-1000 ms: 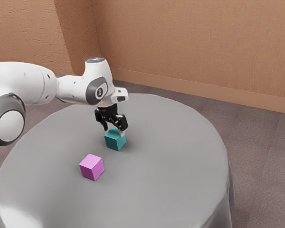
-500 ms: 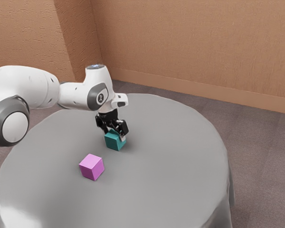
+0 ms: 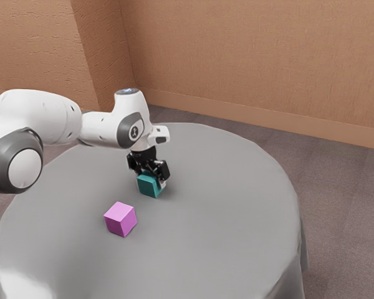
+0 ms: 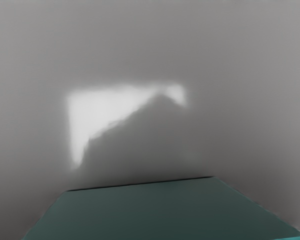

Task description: Pick up the blue block with one arm, and put the blue block on the pink block with one arm

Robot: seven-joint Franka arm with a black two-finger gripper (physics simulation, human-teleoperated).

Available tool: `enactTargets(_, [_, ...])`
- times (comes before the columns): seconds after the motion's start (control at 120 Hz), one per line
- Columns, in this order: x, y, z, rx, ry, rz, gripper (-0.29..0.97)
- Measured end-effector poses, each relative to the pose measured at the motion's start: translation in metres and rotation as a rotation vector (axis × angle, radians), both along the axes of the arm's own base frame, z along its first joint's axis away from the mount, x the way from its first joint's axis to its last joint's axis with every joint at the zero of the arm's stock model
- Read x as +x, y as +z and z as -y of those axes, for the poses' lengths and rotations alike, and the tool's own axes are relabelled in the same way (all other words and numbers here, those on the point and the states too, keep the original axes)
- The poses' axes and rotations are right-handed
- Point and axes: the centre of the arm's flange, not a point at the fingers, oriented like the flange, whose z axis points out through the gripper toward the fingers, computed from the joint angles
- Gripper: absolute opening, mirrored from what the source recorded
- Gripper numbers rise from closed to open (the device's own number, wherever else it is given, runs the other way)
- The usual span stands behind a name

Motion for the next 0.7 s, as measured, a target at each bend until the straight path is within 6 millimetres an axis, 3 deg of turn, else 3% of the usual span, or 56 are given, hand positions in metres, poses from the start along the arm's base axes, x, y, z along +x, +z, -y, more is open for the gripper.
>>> enactTargets(0.117, [0.001,0.007,0.0,0.0,0.001,0.01,0.4])
enactTargets(0.25, [0.0,0.016,0.0,0.005,0.003,0.022,0.32])
enactTargets(0.342, [-0.027,0.064,0.008,0.01,0.002,0.046,0.31])
enactTargets(0.408, [-0.045,0.084,0.011,0.013,0.009,0.051,0.3])
enactTargets(0.558, [-0.099,0.096,0.011,0.011,0.048,0.011,0.3])
enactTargets(0.7, [-0.123,0.104,0.009,0.01,0.088,0.002,0.31])
